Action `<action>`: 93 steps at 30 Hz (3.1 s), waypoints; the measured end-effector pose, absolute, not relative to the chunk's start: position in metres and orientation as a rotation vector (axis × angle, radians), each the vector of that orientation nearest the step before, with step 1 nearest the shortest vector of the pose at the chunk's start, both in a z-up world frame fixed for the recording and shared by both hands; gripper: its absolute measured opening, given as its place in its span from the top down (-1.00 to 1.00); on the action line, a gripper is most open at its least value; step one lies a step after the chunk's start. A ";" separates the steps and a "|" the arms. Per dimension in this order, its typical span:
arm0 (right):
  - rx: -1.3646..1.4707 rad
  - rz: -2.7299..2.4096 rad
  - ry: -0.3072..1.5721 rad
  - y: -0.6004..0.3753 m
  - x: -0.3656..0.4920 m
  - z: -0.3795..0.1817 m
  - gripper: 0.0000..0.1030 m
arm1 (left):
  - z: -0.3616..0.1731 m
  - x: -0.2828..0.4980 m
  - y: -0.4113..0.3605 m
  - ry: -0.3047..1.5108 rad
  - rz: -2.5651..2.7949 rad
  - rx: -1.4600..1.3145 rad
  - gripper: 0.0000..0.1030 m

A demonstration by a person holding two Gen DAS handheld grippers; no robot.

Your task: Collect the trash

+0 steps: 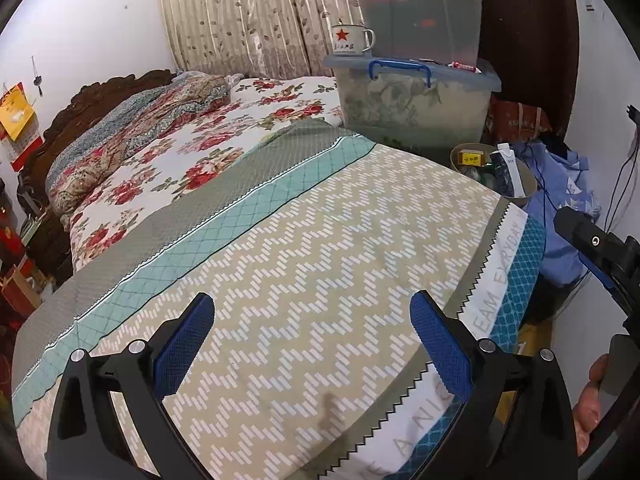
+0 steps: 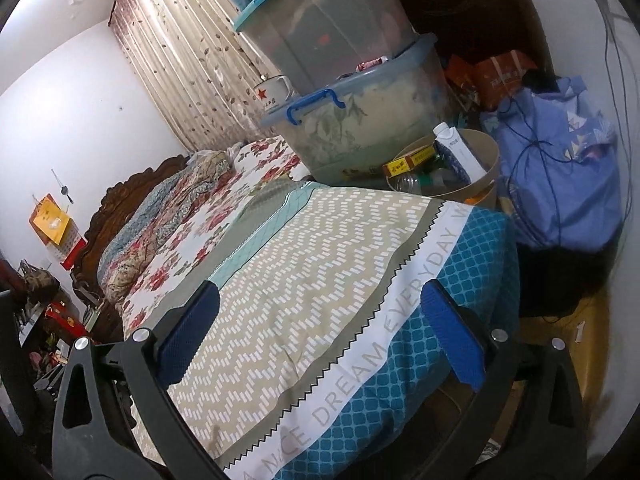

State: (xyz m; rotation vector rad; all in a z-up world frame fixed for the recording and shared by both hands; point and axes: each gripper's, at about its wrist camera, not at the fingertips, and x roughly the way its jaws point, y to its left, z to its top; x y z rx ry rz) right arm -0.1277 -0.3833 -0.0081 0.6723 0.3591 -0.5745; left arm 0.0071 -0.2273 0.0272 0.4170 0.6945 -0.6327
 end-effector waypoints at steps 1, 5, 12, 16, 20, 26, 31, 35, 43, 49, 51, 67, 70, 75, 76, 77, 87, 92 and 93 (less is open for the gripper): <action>0.672 -0.577 0.354 -0.384 -0.130 -0.007 -0.93 | 0.029 0.006 -0.229 0.693 -0.631 0.419 -0.83; 0.669 -0.585 0.346 -0.387 -0.136 -0.007 -0.93 | 0.033 0.000 -0.235 0.684 -0.627 0.426 -0.83; 0.698 -0.598 0.338 -0.398 -0.145 -0.012 -0.93 | 0.035 -0.009 -0.248 0.659 -0.619 0.474 -0.83; 0.715 -0.593 0.330 -0.401 -0.147 -0.013 -0.93 | 0.039 -0.011 -0.250 0.629 -0.596 0.482 -0.83; 0.722 -0.592 0.321 -0.403 -0.149 -0.013 -0.93 | 0.042 -0.012 -0.251 0.623 -0.593 0.479 -0.83; 0.736 -0.597 0.309 -0.406 -0.152 -0.014 -0.93 | 0.043 -0.013 -0.252 0.620 -0.599 0.488 -0.83; 0.736 -0.589 0.316 -0.405 -0.149 -0.014 -0.93 | 0.045 -0.014 -0.251 0.609 -0.600 0.493 -0.83; 0.732 -0.586 0.317 -0.402 -0.148 -0.014 -0.93 | 0.045 -0.014 -0.250 0.611 -0.597 0.491 -0.83; 0.731 -0.585 0.316 -0.401 -0.147 -0.014 -0.93 | 0.045 -0.013 -0.250 0.614 -0.598 0.488 -0.83; 0.735 -0.583 0.321 -0.401 -0.146 -0.014 -0.93 | 0.044 -0.013 -0.249 0.617 -0.594 0.491 -0.83; 0.736 -0.581 0.323 -0.400 -0.145 -0.014 -0.93 | 0.043 -0.012 -0.248 0.617 -0.590 0.494 -0.83; 0.741 -0.570 0.332 -0.398 -0.143 -0.017 -0.93 | 0.042 -0.009 -0.243 0.582 -0.532 0.518 -0.83; 0.739 -0.569 0.332 -0.397 -0.142 -0.017 -0.93 | 0.042 -0.008 -0.242 0.577 -0.524 0.518 -0.83; 0.741 -0.569 0.332 -0.397 -0.143 -0.017 -0.93 | 0.042 -0.006 -0.240 0.576 -0.517 0.517 -0.83; 0.741 -0.569 0.332 -0.397 -0.143 -0.017 -0.93 | 0.042 -0.006 -0.240 0.576 -0.517 0.518 -0.83; 0.741 -0.569 0.332 -0.397 -0.143 -0.017 -0.93 | 0.042 -0.006 -0.240 0.575 -0.516 0.519 -0.83; 0.743 -0.568 0.333 -0.397 -0.143 -0.017 -0.93 | 0.039 -0.003 -0.241 0.600 -0.528 0.517 -0.83; 0.740 -0.567 0.332 -0.396 -0.143 -0.017 -0.93 | 0.036 -0.004 -0.242 0.605 -0.527 0.525 -0.83; 0.740 -0.567 0.332 -0.396 -0.143 -0.017 -0.93 | 0.035 -0.004 -0.242 0.606 -0.529 0.526 -0.83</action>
